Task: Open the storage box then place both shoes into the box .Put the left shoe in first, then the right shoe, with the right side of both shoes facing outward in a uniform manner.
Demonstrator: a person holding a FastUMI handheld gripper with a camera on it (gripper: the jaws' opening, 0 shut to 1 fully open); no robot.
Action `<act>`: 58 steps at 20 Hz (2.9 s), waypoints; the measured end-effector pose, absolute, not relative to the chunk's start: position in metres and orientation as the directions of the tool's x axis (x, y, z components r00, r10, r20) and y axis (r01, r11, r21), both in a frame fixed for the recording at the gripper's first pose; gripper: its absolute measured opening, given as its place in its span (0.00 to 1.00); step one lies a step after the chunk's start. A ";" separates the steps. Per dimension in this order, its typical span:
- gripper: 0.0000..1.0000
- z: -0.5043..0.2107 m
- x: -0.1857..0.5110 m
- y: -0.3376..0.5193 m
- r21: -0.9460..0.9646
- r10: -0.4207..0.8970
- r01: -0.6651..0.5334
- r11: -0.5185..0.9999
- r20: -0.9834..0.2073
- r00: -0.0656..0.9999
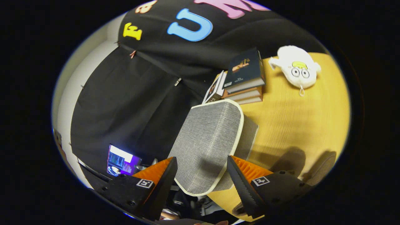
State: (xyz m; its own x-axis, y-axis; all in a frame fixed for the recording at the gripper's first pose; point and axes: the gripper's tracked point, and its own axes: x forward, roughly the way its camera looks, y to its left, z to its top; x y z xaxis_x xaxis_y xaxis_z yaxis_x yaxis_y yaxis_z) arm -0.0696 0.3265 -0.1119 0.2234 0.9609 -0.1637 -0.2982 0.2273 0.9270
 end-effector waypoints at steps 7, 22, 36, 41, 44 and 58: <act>0.97 -0.151 -0.074 0.361 0.998 0.992 0.007 0.063 -0.064 0.106; 0.05 -0.101 -0.073 0.377 0.988 0.980 0.079 -0.136 0.123 0.155; 0.06 0.035 -0.074 0.418 0.964 0.944 -0.260 0.058 0.031 0.328; 0.06 0.071 -0.074 0.475 0.942 0.933 -0.319 0.106 0.016 0.359; 0.07 0.090 -0.076 0.512 0.930 0.931 -0.352 0.109 0.029 0.364; 0.96 0.093 -0.089 0.598 0.837 0.948 -0.498 0.226 -0.072 0.310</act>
State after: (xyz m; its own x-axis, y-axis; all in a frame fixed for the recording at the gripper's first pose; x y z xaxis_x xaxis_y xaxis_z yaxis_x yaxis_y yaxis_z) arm -0.0894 0.5980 0.0933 0.3097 0.9481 -0.0722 -0.4981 0.2264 0.8370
